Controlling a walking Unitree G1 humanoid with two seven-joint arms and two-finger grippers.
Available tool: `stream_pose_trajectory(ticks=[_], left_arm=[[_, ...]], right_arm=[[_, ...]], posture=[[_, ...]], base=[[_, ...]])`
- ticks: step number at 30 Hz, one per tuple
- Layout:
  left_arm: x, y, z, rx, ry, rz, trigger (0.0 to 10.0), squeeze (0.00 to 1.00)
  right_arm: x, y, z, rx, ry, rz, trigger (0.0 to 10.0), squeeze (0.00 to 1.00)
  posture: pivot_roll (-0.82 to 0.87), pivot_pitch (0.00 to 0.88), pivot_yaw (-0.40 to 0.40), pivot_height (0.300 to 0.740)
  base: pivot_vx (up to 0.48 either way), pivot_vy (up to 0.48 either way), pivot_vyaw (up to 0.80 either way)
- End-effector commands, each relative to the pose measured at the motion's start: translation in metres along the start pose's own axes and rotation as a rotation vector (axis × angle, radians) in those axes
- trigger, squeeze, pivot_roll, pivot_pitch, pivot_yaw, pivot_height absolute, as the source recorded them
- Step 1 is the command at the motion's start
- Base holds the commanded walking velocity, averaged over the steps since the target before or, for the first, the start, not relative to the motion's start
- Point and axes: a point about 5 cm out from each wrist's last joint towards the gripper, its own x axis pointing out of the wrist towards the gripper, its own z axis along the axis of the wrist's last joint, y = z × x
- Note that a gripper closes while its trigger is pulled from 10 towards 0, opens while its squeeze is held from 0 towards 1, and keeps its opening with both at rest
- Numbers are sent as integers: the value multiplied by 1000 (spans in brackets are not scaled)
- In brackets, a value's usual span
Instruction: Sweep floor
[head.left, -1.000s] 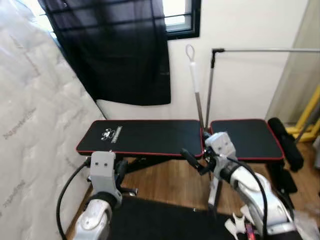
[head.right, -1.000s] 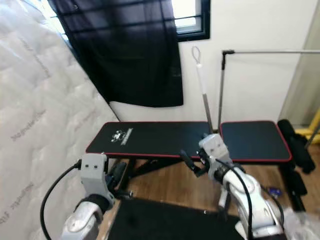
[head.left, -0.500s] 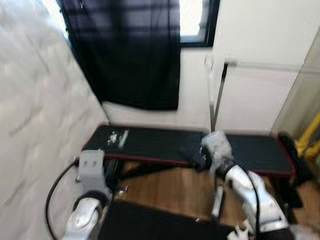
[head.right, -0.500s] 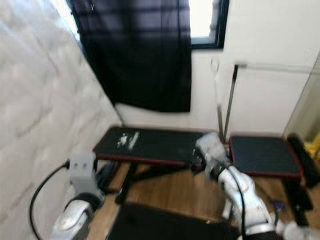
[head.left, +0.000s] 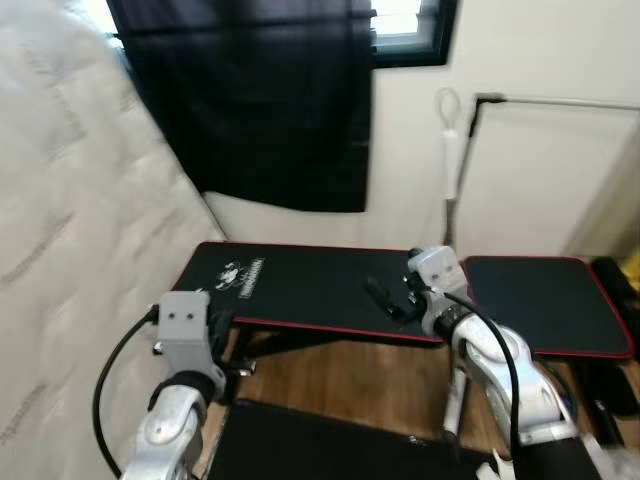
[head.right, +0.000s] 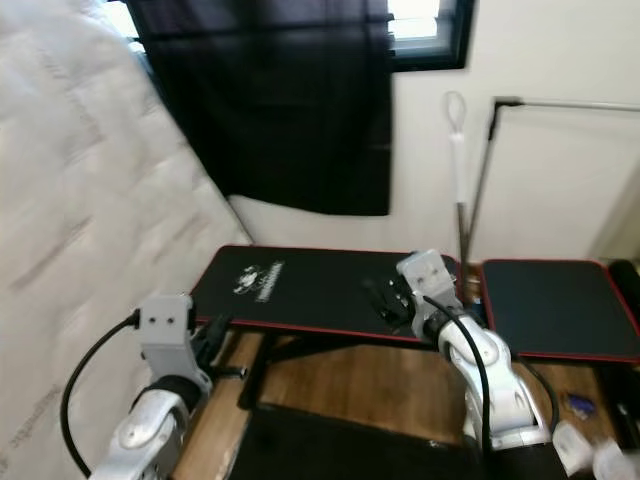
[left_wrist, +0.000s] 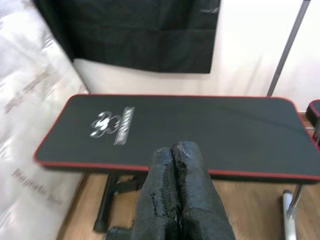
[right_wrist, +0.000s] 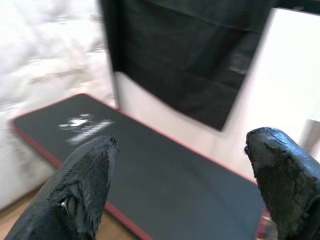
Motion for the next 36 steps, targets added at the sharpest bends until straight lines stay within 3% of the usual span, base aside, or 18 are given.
stream_pose_trajectory(ticks=[1, 19, 36], left_arm=[[0, -4, -2, -11, 13, -32, 10000, 0], [0, -4, -1, -8, 20, -59, 10000, 0], [-2, -7, -3, -6, 30, -74, 10000, 0]], right_arm=[[2, -3, 2, -13, 2, -18, 10000, 0], [1, -2, 4, -147, 2, -32, 10000, 0], [-2, -7, 6, -152, 11, -35, 10000, 0]], posture=[[-75, 0, 6, 740], [-73, 0, 10, 740], [-78, 0, 0, 740]], base=[[289, 0, 0], [252, 0, 0], [15, 0, 0]])
